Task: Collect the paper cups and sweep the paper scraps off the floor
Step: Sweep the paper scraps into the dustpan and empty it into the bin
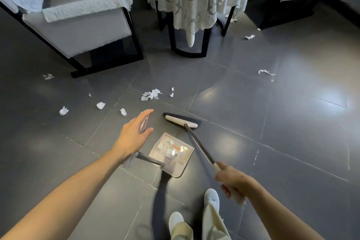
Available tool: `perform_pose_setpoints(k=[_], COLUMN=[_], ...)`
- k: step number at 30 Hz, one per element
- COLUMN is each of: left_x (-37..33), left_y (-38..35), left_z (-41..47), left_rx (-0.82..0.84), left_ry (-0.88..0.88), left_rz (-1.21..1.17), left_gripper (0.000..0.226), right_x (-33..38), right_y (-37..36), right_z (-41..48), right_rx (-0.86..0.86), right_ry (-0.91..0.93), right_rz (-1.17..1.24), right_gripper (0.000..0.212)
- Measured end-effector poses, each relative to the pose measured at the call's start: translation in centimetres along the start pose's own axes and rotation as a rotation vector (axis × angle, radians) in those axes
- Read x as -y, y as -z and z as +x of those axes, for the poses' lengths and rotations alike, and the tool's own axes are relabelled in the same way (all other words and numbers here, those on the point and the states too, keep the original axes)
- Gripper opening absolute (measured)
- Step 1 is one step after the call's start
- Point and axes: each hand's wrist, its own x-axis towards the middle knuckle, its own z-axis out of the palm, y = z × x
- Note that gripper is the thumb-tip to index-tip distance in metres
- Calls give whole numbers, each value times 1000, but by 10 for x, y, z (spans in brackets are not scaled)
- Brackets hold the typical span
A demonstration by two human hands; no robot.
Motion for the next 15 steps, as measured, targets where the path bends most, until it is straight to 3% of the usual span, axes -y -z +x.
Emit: perform_pose_setpoints(k=[5,10,15], left_x=[-5,-8,-31], left_y=[1,2,0], left_z=[3,9,26], left_rx=[-47,-74,-92], left_ry=[-10,-29,-47], left_rz=[-46,-25,-21], left_gripper=[46,40,38], right_x=[20,47,56], right_y=[1,50,75], right_z=[-7,-33,-52], right_rx=[91,288,141], right_ry=[-64,-216,-94], right_rz=[127,473,425], right_gripper=[38,22,38])
